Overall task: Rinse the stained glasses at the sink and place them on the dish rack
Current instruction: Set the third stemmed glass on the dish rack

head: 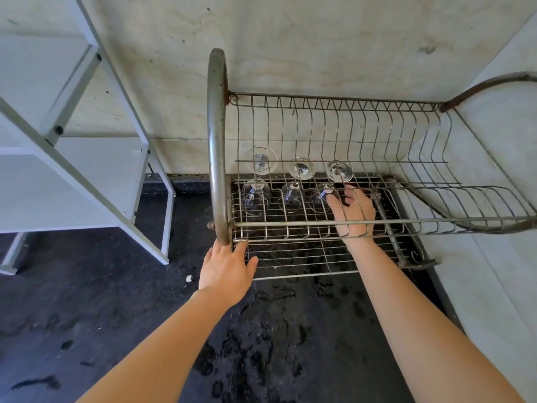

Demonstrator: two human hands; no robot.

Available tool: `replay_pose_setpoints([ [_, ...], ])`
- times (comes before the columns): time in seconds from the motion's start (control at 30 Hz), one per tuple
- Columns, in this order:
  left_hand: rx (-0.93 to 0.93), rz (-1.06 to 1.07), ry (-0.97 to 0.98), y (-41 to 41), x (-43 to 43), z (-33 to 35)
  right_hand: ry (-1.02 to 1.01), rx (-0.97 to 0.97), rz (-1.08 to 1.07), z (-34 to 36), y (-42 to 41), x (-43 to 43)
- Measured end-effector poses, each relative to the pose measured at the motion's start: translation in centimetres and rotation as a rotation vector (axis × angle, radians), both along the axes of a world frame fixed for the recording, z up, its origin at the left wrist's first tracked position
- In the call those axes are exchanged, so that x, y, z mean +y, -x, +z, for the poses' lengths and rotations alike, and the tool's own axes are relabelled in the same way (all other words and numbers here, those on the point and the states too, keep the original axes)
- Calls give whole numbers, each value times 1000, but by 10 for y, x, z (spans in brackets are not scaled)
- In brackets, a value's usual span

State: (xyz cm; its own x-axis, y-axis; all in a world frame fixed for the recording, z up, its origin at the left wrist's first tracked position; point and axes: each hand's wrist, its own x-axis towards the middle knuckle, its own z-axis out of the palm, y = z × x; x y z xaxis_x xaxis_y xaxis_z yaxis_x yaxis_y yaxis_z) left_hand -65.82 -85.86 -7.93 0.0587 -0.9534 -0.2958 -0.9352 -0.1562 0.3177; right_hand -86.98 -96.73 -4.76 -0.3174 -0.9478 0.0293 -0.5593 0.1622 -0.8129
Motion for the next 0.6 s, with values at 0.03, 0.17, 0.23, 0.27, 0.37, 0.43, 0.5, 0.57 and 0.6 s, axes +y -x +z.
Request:
replay_pose_setpoints([
  [0.03,30,3,-2,0,0,1,5,-14,-1,2,-2,7],
  [0.17,231,52,35,-7,7,6,-41,-121,34,6,-21,45],
  [0.23,320,106,100,-13,16,12,-97,-190,80,10,-37,63],
  [0.27,352,138,130,-17,22,16,-118,-180,123,14,-47,74],
  [0.37,376,235,180,-42,50,27,-109,-97,282,22,-84,108],
  [0.43,363,299,203,-66,76,32,-91,-78,376,27,-113,129],
  [0.5,345,373,216,-98,109,36,-74,-65,471,32,-149,151],
  [0.57,318,442,216,-129,145,41,-67,-50,558,35,-185,174],
  [0.6,305,478,210,-146,166,44,-75,-38,604,37,-206,188],
])
